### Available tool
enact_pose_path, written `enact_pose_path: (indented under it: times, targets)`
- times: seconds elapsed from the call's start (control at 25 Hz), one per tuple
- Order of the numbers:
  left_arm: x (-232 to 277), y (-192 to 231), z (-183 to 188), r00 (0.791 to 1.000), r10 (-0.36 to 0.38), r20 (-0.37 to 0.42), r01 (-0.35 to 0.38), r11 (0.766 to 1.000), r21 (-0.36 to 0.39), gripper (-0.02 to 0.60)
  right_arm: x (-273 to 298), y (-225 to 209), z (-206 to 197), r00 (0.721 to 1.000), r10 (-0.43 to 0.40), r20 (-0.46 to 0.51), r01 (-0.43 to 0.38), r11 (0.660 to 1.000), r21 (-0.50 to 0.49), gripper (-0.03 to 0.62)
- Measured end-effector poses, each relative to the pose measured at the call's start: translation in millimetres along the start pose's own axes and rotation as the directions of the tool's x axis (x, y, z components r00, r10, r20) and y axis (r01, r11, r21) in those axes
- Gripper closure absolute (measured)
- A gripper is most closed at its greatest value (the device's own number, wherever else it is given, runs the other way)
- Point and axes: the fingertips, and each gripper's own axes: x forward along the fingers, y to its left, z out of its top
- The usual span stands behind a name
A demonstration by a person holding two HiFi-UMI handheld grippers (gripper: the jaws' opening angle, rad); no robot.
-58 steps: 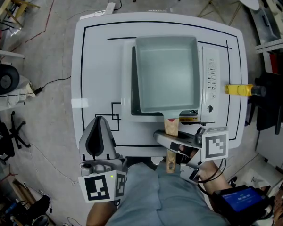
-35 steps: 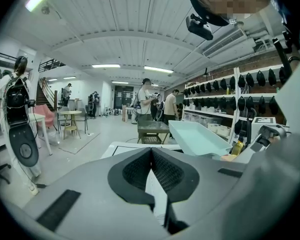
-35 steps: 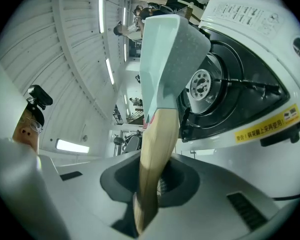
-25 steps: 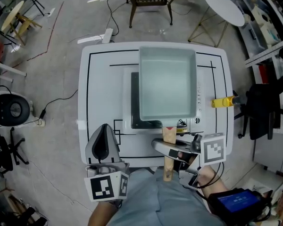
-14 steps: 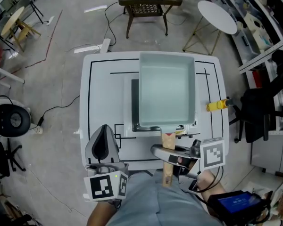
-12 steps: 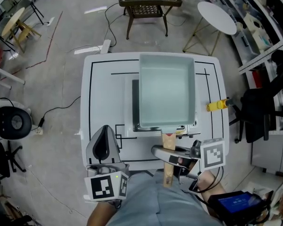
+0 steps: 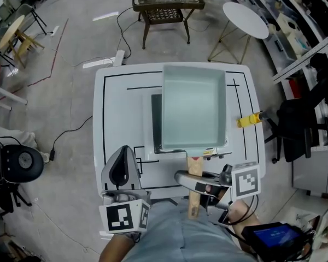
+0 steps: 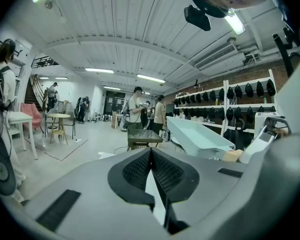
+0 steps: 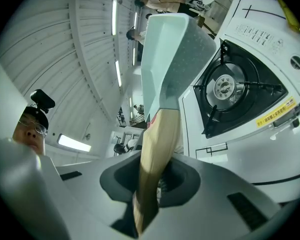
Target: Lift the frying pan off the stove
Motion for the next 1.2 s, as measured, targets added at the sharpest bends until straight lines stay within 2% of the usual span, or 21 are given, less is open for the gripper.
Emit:
enact_pose_path:
  times: [0.24,0.4,0.64,1.2]
  targets:
    - [1.9,-0.4,1.9,1.000,-0.010,-0.003,0.010,1.000,0.002,0.565,-1.0,0.5,0.9,1.000,-0.005,0.006,0.005,1.000,0.002,0.512]
    - [1.3,1.1,0.5,1.000,-0.010,-0.003,0.010,1.000,0.000,0.565,1.4,4.7,4.3,0.999,0.021,0.028,-0.021,1.000,-0.005,0.513]
    - [1.2,-0.3,-1.0,1.000,-0.009,-0.006,0.009,1.000,0.000,0.565,-2.5,-1.6,0.4,1.000,-0.001,0.001,0.001,1.000,-0.013,0.511]
    - [-0.3,-1.2,-1.3,1.000,-0.008,-0.005,0.008,1.000,-0.001,0.565,-2.5,1.3,0.5,1.000,0.002,0.004,-0.002,1.000,-0.018,0.511]
